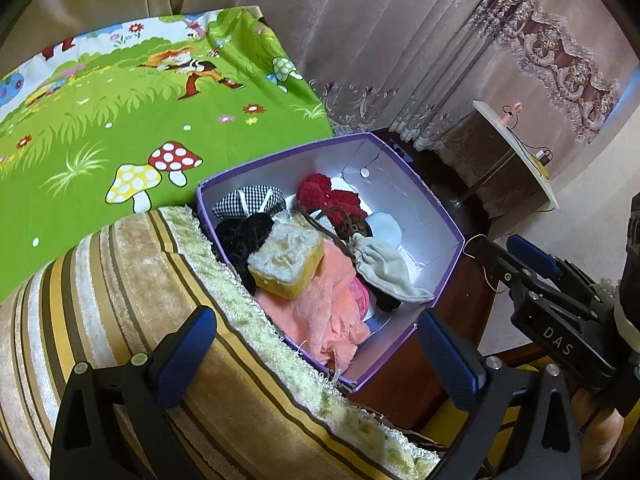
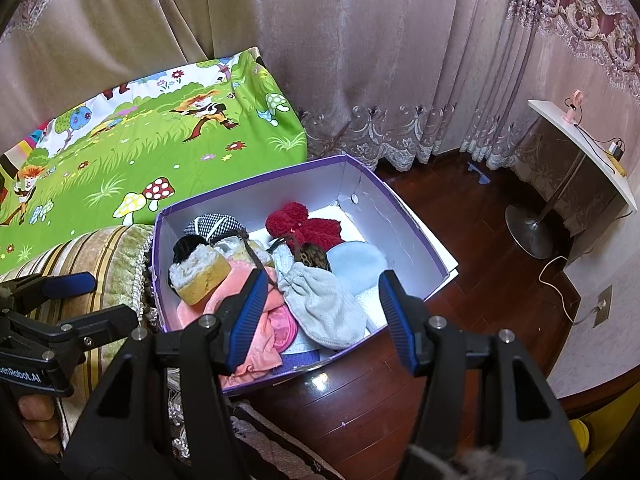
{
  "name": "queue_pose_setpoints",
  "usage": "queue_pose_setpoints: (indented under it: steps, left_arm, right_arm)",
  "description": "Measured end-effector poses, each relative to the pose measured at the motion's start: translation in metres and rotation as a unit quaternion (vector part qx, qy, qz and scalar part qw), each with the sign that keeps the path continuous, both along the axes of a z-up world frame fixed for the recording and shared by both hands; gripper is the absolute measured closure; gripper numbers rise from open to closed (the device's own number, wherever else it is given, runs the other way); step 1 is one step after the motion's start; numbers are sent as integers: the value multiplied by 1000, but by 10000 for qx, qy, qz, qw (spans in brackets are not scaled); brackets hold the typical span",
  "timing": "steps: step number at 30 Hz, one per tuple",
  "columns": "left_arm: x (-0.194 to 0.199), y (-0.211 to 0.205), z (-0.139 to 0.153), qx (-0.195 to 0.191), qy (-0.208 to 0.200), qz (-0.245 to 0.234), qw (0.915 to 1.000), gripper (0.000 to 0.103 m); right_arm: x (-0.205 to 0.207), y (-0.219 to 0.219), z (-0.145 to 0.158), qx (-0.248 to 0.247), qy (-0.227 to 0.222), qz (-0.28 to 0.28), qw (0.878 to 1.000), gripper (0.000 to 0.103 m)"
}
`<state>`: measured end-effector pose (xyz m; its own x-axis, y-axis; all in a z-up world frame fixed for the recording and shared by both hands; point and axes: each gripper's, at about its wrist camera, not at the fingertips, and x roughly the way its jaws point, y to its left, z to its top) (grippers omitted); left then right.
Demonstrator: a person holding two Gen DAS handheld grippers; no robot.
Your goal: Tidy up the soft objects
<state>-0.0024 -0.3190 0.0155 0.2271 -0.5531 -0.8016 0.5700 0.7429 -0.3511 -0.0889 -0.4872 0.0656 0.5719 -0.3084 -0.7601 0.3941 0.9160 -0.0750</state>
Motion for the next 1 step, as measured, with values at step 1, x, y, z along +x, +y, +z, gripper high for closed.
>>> queue_pose_setpoints:
  steps: [1]
  left_arm:
    - [-1, 0, 2, -30, -28, -15, 10000, 0]
  right_arm:
    - [0, 0, 0, 10, 1, -2, 10000, 41]
